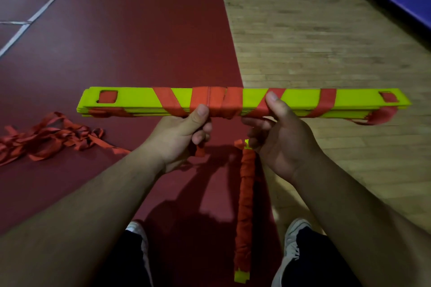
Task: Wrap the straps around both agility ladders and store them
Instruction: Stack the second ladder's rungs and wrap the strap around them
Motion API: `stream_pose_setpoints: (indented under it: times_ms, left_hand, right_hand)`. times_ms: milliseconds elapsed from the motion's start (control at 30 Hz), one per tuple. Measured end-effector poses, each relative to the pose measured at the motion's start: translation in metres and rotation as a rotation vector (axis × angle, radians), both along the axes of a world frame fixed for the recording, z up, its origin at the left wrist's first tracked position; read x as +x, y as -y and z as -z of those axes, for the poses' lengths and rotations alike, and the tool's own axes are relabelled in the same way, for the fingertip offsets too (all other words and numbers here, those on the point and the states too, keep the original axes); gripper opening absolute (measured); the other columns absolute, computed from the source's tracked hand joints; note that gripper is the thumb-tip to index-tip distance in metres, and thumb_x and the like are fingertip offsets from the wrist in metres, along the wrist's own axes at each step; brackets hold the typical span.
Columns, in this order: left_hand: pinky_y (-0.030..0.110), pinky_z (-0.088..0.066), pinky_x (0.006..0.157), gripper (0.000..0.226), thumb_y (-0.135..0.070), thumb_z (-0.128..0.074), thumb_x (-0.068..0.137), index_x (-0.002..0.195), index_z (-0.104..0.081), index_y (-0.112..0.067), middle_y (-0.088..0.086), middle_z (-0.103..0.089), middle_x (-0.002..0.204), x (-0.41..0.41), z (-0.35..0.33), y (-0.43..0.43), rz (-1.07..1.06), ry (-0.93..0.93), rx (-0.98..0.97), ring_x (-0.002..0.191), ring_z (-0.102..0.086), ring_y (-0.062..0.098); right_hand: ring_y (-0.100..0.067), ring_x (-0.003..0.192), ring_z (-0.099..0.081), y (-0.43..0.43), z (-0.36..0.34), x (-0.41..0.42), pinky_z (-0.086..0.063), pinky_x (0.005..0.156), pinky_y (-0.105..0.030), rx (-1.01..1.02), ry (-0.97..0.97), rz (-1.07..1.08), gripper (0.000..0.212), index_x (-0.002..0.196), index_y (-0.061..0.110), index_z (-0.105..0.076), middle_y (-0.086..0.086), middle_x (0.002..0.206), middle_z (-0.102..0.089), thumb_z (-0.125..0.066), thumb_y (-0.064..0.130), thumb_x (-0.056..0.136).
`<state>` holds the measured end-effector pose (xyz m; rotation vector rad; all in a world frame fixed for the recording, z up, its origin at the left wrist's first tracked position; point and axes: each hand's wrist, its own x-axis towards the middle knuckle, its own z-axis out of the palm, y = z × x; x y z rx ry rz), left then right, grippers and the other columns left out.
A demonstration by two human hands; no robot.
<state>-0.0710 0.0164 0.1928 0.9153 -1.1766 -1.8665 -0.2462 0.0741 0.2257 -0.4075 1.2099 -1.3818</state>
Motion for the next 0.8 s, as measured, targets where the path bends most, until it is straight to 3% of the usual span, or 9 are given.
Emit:
stream_pose_setpoints:
  times_ms: [100, 167, 300, 400, 467, 567, 600, 700, 800]
  left_hand:
    - [0.019, -0.046, 0.061, 0.052, -0.067, -0.078, 0.059, 0.055, -0.063, -0.018, -0.006, -0.039, 0.046, -0.001, 0.003, 0.002, -0.015, -0.084, 0.010, 0.047, -0.039, 0.008]
    - [0.020, -0.049, 0.063, 0.057, -0.071, -0.084, 0.044, 0.052, -0.063, -0.019, -0.006, -0.039, 0.048, 0.001, 0.006, 0.005, -0.010, -0.112, 0.025, 0.042, -0.037, 0.004]
    - [0.020, -0.049, 0.060, 0.054, -0.067, -0.088, 0.044, 0.056, -0.063, -0.020, -0.007, -0.044, 0.051, -0.001, 0.007, 0.003, 0.025, -0.190, 0.045, 0.039, -0.034, 0.002]
    - [0.019, -0.047, 0.061, 0.056, -0.067, -0.088, 0.042, 0.054, -0.061, -0.019, -0.007, -0.039, 0.047, -0.002, 0.006, 0.002, 0.052, -0.189, 0.086, 0.040, -0.035, 0.003]
    - [0.018, -0.048, 0.061, 0.062, -0.069, -0.087, 0.042, 0.057, -0.057, -0.016, -0.007, -0.037, 0.043, -0.001, 0.003, 0.001, 0.090, -0.189, 0.142, 0.042, -0.034, 0.006]
    - [0.016, -0.046, 0.056, 0.055, -0.064, -0.066, 0.067, 0.070, -0.048, -0.011, -0.008, -0.036, 0.041, -0.003, -0.001, -0.001, 0.101, -0.218, 0.219, 0.038, -0.030, 0.005]
    - [0.016, -0.045, 0.055, 0.053, -0.061, -0.064, 0.069, 0.073, -0.047, -0.011, -0.007, -0.037, 0.042, -0.003, -0.002, -0.002, 0.091, -0.228, 0.222, 0.036, -0.030, 0.004]
    - [0.018, -0.050, 0.058, 0.059, -0.058, -0.089, 0.047, 0.067, -0.058, -0.013, -0.007, -0.040, 0.044, -0.001, 0.000, 0.000, 0.112, -0.258, 0.190, 0.039, -0.034, 0.004]
    - [0.019, -0.051, 0.063, 0.055, -0.057, -0.094, 0.043, 0.064, -0.064, -0.016, -0.007, -0.045, 0.048, 0.002, 0.000, 0.003, 0.157, -0.234, 0.125, 0.047, -0.036, 0.007]
  right_hand:
    - [-0.013, 0.055, -0.061, -0.001, 0.005, -0.001, -0.045, 0.057, -0.027, -0.109, -0.025, -0.073, 0.028, 0.088, 0.013, -0.066, -0.007, 0.075, -0.069, -0.075, 0.038, 0.078]
    - [-0.012, 0.059, -0.063, -0.001, 0.007, -0.003, -0.048, 0.057, -0.026, -0.175, -0.009, -0.103, 0.021, 0.088, 0.012, -0.068, -0.006, 0.077, -0.069, -0.072, 0.028, 0.077]
    - [-0.013, 0.062, -0.066, -0.002, 0.009, -0.009, -0.052, 0.058, -0.025, -0.223, 0.034, -0.153, 0.025, 0.097, 0.010, -0.066, -0.004, 0.073, -0.069, -0.070, 0.018, 0.074]
    - [-0.014, 0.062, -0.063, -0.004, 0.011, -0.012, -0.051, 0.056, -0.026, -0.275, 0.063, -0.195, 0.051, 0.127, 0.024, -0.056, -0.005, 0.074, -0.066, -0.070, 0.010, 0.080]
    - [-0.014, 0.062, -0.060, -0.005, 0.010, -0.013, -0.051, 0.056, -0.027, -0.336, 0.078, -0.230, 0.068, 0.132, 0.031, -0.055, -0.005, 0.075, -0.062, -0.081, 0.007, 0.073]
    - [-0.014, 0.063, -0.062, -0.005, 0.008, -0.011, -0.053, 0.056, -0.027, -0.364, 0.079, -0.268, 0.080, 0.128, 0.024, -0.060, -0.003, 0.075, -0.065, -0.094, 0.028, 0.056]
    - [-0.014, 0.063, -0.063, -0.005, 0.008, -0.010, -0.053, 0.056, -0.027, -0.352, 0.066, -0.252, 0.079, 0.126, 0.022, -0.060, -0.003, 0.074, -0.066, -0.094, 0.031, 0.055]
    - [-0.013, 0.057, -0.063, -0.006, 0.007, -0.007, -0.052, 0.054, -0.025, -0.293, 0.046, -0.198, 0.053, 0.122, 0.024, -0.060, -0.003, 0.068, -0.065, -0.081, 0.016, 0.074]
    - [-0.012, 0.055, -0.063, -0.008, 0.004, -0.004, -0.051, 0.052, -0.024, -0.251, 0.088, -0.154, 0.039, 0.120, 0.027, -0.060, -0.001, 0.065, -0.065, -0.067, 0.022, 0.082]
